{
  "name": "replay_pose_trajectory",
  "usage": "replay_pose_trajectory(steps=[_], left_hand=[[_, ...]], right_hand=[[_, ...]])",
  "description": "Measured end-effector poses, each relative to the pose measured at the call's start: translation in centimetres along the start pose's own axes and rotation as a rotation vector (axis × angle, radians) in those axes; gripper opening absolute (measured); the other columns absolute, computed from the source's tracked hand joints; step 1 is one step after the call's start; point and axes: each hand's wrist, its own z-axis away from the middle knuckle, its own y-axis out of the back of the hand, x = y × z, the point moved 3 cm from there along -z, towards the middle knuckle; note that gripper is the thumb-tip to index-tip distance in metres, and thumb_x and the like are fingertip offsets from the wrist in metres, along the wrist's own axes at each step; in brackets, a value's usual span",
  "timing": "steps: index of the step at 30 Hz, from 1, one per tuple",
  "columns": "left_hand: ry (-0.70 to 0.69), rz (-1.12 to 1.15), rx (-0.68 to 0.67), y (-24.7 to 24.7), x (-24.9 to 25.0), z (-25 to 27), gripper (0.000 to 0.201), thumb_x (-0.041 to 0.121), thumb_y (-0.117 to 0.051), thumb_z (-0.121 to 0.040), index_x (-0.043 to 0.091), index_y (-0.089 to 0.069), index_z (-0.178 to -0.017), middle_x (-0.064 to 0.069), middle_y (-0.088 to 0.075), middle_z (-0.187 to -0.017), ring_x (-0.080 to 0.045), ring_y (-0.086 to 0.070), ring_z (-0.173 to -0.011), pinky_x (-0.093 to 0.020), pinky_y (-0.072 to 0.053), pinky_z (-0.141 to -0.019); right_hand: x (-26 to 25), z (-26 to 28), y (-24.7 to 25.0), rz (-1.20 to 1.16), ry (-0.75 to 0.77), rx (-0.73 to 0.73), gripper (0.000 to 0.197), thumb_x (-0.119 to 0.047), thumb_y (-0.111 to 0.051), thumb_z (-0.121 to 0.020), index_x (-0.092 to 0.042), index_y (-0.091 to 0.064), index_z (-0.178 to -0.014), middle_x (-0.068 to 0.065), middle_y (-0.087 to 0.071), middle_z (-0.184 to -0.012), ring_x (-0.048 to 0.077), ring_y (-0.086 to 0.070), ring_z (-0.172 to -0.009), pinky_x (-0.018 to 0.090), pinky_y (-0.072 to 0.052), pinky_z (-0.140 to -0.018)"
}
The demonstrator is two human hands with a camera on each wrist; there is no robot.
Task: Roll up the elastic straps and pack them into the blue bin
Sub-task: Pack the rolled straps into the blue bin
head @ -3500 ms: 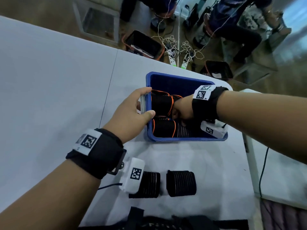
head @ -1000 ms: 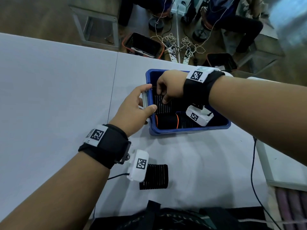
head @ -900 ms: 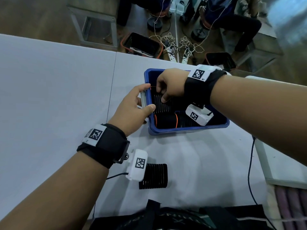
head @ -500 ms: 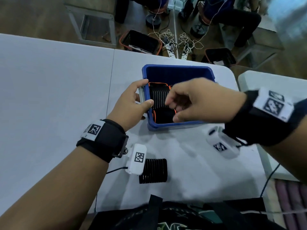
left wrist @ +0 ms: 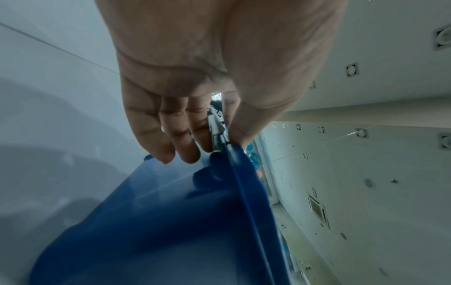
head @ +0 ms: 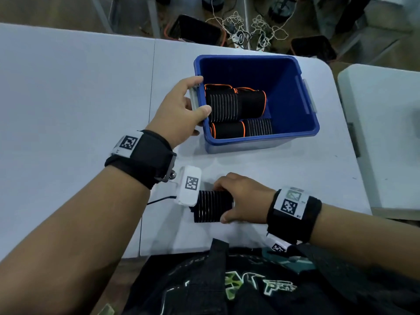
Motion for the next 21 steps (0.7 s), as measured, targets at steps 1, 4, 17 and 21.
replay_pose_trajectory(steps=[1,4,17,21], left_hand=[[-0.002,-0.008,0.002,0.1,0.1,0.1,0.057,0.016,-0.063,-0.096,0.035,-0.041,-0.146,-0.03,-0.062,-0.107,-0.033,-0.07,-0.093,-0.042,-0.064,-0.072],[0.001,-0.014,0.008,0.1,0.1,0.1,0.057,0.016,-0.062,-0.096,0.035,-0.041,-0.146,-0.028,-0.061,-0.101,-0.032,-0.071,-0.091,-0.042,-0.064,-0.072],[0.028,0.002,0.014,0.1,0.4,0.3,0.056,0.015,-0.062,-0.097,0.036,-0.042,-0.145,-0.014,-0.069,-0.1,-0.028,-0.072,-0.09,-0.042,-0.063,-0.075],[0.044,0.015,0.022,0.0,0.5,0.3,0.056,0.014,-0.062,-0.097,0.037,-0.043,-0.144,-0.008,-0.066,-0.094,-0.027,-0.072,-0.089,-0.043,-0.063,-0.075]], right_hand=[[0.0,-0.1,-0.2,-0.003,-0.002,0.002,0.07,-0.039,-0.084,-0.07,-0.029,-0.049,-0.129,-0.008,-0.047,-0.118,0.012,-0.053,-0.102,0.028,-0.05,-0.092],[0.2,-0.2,-0.4,0.021,-0.031,-0.012,0.071,-0.04,-0.084,-0.068,-0.026,-0.051,-0.128,-0.007,-0.047,-0.117,0.014,-0.053,-0.102,0.03,-0.051,-0.091],[0.4,4.0,4.0,-0.216,0.026,0.067,0.037,-0.037,-0.083,-0.075,-0.028,-0.066,-0.106,-0.009,-0.068,-0.092,0.006,-0.063,-0.079,0.034,-0.056,-0.079],[-0.8,7.1,9.4,-0.263,0.122,0.167,0.028,-0.035,-0.076,-0.083,-0.029,-0.068,-0.109,-0.006,-0.071,-0.096,0.009,-0.067,-0.086,0.033,-0.057,-0.081]])
